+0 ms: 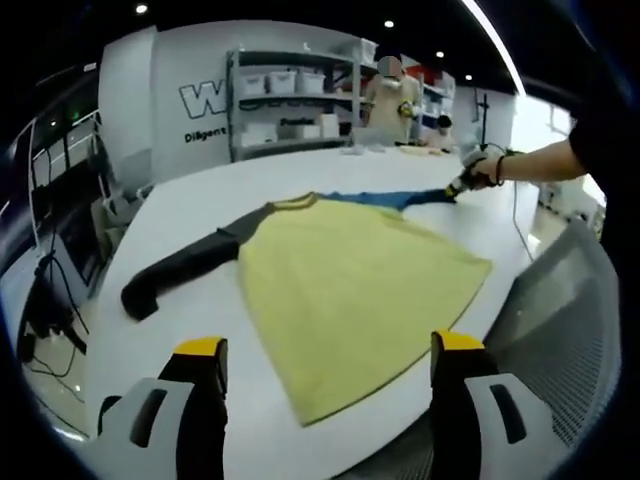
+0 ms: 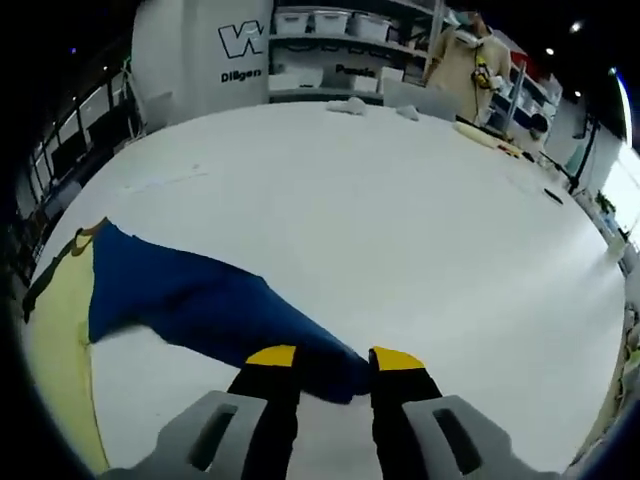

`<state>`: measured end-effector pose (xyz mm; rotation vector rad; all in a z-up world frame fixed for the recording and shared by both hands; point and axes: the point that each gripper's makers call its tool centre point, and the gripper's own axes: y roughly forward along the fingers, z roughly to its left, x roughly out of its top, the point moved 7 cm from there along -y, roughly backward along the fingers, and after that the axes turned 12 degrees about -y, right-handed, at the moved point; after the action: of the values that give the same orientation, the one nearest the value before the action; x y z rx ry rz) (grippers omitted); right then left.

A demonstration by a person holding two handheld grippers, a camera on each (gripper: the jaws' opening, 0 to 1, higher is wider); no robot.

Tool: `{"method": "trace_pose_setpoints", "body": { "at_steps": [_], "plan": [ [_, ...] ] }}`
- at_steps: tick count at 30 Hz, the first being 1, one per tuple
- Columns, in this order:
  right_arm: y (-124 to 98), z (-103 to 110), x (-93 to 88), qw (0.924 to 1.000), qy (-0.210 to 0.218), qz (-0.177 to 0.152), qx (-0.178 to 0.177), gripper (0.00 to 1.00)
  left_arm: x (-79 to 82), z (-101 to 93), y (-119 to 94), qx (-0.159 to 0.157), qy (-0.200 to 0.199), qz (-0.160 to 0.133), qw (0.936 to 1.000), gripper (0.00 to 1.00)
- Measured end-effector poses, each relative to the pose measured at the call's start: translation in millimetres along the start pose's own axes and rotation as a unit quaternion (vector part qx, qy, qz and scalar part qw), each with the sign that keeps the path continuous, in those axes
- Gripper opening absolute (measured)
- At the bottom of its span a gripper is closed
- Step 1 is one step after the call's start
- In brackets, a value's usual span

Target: Fold the garment on the visible template until the final outline fits inside the template.

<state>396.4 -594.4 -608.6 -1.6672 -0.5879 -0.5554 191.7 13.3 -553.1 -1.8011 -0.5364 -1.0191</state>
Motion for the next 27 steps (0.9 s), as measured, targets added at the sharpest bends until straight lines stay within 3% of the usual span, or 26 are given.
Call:
{"method": "trace_pose_setpoints", "body": {
  "at_steps": [8,21,27],
  "plan": [
    [-8,-2,-8.2,0.9995,0.028,-0.005,0.011,0.39,4.3,-3.8,-2,-0.004,0.002,-0.002,1.0,0.82],
    [2,0,-32.4,0.9961,0.084,-0.024,-0.006,0.32,4.9,-2.4,0,-0.008,0.0,-0.004,1.0,0.81],
    [-7,17,-36.9,0.9985,0.027,-0.038,-0.028,0.21,4.3,-1.5,1,-0.006,-0.004,-0.002,1.0,0.8]
  ]
}}
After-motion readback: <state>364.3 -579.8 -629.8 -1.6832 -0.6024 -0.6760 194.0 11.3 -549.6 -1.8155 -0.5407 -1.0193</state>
